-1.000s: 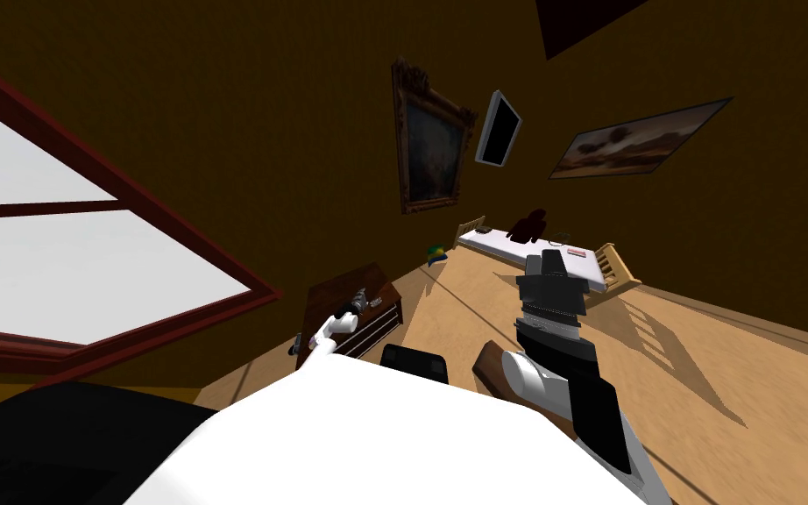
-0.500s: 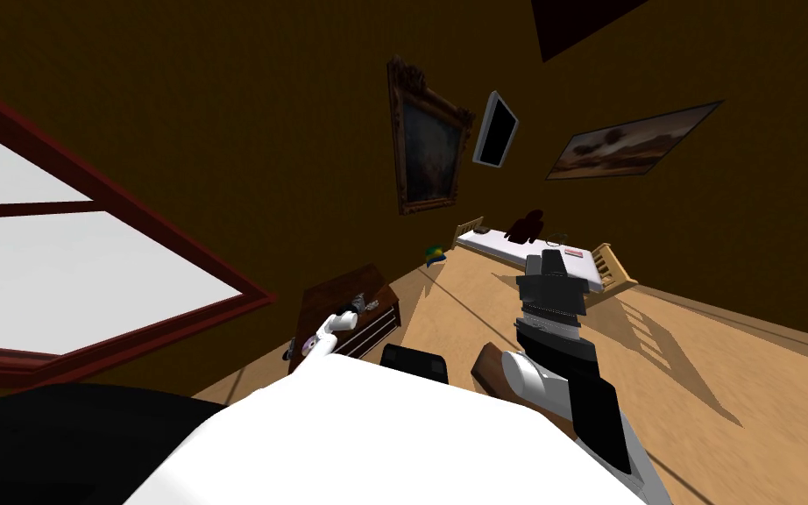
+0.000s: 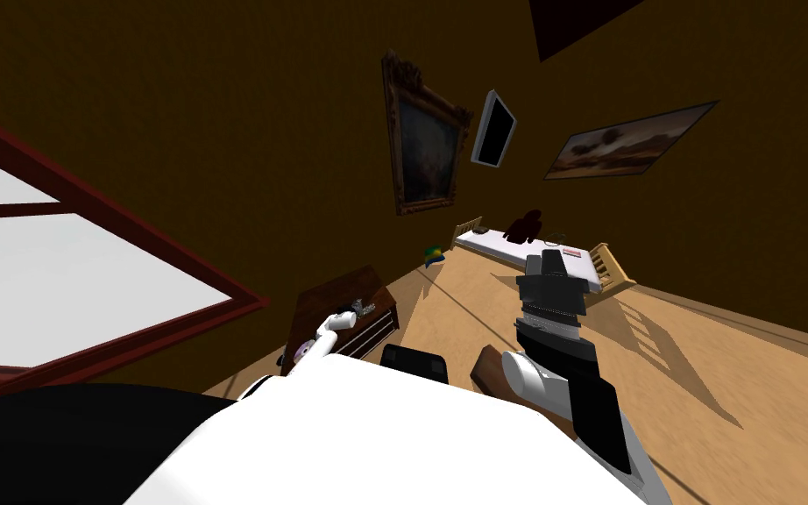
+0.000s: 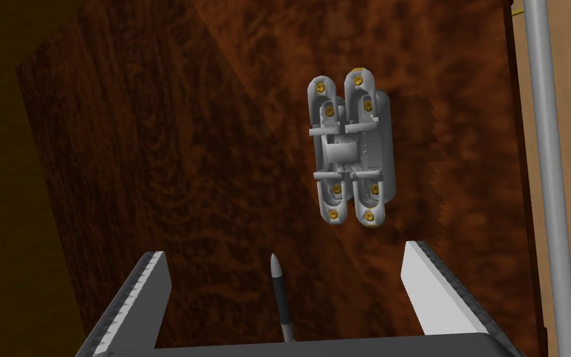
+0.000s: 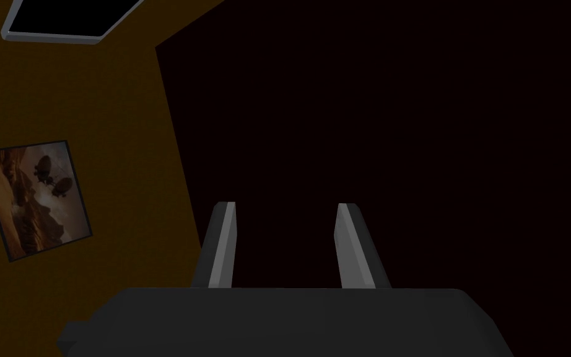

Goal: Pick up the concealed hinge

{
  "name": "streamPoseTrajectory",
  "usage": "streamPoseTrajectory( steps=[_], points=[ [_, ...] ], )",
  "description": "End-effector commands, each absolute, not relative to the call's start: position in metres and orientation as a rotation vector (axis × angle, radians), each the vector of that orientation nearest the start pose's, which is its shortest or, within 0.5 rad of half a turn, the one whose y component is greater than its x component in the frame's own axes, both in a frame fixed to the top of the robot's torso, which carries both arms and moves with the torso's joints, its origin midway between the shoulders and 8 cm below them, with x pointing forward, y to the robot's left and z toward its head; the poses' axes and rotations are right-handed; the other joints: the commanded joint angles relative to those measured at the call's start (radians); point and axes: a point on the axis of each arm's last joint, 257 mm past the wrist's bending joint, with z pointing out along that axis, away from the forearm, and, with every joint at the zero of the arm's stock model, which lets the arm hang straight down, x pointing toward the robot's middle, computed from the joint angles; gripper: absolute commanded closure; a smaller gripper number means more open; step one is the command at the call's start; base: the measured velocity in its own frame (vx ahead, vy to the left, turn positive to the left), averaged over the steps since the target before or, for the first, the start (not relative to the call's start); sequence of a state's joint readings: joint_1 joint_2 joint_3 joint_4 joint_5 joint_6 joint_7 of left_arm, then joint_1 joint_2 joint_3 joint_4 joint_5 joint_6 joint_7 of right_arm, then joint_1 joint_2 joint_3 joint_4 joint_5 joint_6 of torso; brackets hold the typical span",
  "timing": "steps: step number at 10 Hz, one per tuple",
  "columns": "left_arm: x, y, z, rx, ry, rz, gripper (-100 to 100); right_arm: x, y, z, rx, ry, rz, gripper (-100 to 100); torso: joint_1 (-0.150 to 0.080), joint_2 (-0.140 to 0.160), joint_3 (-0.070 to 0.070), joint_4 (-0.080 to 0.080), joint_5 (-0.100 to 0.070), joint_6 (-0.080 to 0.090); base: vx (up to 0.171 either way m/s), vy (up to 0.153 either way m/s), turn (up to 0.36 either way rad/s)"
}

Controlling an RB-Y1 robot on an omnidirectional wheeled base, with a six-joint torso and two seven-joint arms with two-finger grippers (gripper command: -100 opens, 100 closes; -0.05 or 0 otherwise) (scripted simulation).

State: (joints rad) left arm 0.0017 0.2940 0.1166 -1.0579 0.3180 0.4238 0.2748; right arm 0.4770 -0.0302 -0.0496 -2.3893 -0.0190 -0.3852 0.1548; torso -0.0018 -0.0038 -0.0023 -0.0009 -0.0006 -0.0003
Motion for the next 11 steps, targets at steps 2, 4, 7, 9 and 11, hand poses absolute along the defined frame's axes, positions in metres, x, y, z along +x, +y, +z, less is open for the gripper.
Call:
streamPoseTrajectory(
  steps=[2,4,7,9,11],
  points=[
    [0.380,0.421,-0.538,-2.316,1.260,-0.586,-100,0.339,-0.289,0.060,0.570,0.647,1.134,0,0.000,0.000,0.000,0.000,0.000,0.000,0.059,-0.020,-0.020],
    [0.371,0.427,-0.549,-2.372,1.247,-0.537,-100,0.339,-0.289,0.060,0.570,0.647,1.134,0,0.000,-0.001,0.000,0.000,0.000,0.000,0.064,-0.024,-0.024],
    [0.360,0.432,-0.559,-2.426,1.233,-0.488,-100,0.339,-0.289,0.060,0.570,0.647,1.134,0,0.000,0.000,0.000,0.000,0.000,0.000,0.047,-0.026,-0.012],
    [0.350,0.438,-0.567,-2.477,1.217,-0.440,-100,0.339,-0.289,0.060,0.570,0.647,1.134,0,0.001,0.001,0.001,0.000,0.000,0.000,0.045,-0.014,-0.023],
    [0.343,0.442,-0.571,-2.516,1.200,-0.404,-100,0.339,-0.289,0.060,0.570,0.647,1.134,0,0.000,0.000,0.000,0.000,0.000,0.000,0.061,-0.023,-0.018]
  ],
)
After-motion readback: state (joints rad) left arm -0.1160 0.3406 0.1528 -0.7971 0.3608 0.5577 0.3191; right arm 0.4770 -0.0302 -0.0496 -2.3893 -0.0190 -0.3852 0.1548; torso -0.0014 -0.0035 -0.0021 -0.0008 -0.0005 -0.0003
